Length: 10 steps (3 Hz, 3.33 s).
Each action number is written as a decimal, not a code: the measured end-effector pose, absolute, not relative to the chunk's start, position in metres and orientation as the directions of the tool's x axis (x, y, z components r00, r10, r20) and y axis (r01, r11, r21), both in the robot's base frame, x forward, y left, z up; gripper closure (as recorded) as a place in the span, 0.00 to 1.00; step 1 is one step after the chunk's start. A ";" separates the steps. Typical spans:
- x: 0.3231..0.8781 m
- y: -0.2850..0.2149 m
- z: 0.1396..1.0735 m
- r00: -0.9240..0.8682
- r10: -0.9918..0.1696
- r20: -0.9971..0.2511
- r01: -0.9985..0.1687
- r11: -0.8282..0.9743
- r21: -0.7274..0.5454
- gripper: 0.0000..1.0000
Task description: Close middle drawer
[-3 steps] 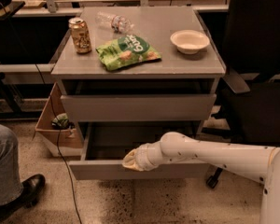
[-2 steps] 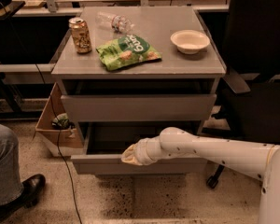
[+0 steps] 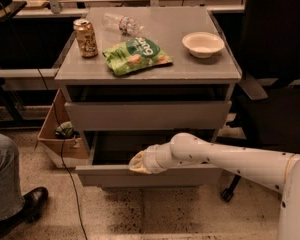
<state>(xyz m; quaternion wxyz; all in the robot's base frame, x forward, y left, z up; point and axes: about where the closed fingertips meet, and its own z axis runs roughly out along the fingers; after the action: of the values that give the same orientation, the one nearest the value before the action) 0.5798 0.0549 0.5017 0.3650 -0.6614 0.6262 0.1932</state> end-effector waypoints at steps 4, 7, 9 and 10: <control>0.584 0.038 0.477 0.113 -0.714 -0.691 -0.976 0.052 -0.213 0.00; 0.569 0.005 0.482 0.079 -0.762 -0.642 -0.970 0.089 -0.225 0.00; 0.553 -0.017 0.450 0.009 -0.788 -0.615 -0.976 0.128 -0.177 0.42; 0.551 -0.021 0.445 -0.002 -0.793 -0.610 -0.976 0.133 -0.170 0.65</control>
Offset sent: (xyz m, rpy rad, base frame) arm -0.0022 -0.0085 -0.0063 0.0196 0.0079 -0.0187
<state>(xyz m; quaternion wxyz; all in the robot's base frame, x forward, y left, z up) 0.5514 -0.0211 0.4446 0.2988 -0.6402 0.6908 0.1538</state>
